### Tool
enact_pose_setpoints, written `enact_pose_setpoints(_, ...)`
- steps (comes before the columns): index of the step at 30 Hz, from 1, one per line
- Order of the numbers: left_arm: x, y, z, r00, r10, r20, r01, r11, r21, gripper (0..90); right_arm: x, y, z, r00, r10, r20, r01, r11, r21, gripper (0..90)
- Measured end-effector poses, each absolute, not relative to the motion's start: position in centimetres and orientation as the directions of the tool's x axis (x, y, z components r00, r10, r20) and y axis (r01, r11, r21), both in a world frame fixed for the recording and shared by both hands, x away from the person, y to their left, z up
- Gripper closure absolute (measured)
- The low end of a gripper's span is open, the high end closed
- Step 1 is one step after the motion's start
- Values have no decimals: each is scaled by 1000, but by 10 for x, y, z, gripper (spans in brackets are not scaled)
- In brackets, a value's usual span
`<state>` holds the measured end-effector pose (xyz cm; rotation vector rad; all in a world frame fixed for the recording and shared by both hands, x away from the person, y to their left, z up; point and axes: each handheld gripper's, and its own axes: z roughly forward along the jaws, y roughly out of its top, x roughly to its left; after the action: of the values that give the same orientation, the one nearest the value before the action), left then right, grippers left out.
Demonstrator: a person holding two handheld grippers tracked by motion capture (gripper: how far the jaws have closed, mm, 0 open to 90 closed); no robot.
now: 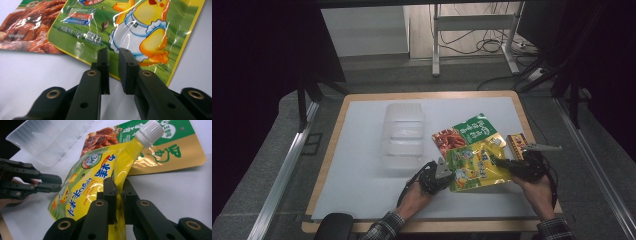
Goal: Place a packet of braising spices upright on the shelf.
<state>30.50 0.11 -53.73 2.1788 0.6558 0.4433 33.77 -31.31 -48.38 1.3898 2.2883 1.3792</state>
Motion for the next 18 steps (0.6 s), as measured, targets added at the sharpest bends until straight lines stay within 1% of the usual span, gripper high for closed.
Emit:
enact_pose_setpoints(2,302,4,-534,801,587,116,299,-562,771,761,338,-313,-480,-579,751,318,634,169,754,850)
enact_pose_setpoints(5,296,8,-529,802,580,143,288,-584,759,703,339,-311,-474,-593,740,319,631,181,754,850)
enact_pose_setpoints(8,291,11,-527,803,578,142,283,-581,763,646,341,-310,-471,-600,734,320,631,188,753,850)
enact_pose_setpoints(12,280,18,-524,817,564,121,280,-571,772,522,342,-304,-462,-625,727,285,608,224,762,850)
enact_pose_setpoints(15,275,23,-522,824,559,96,288,-557,779,430,343,-300,-455,-639,718,276,595,234,769,853)
enact_pose_setpoints(18,270,29,-521,825,558,89,285,-548,787,345,345,-296,-449,-651,705,282,589,235,773,859)
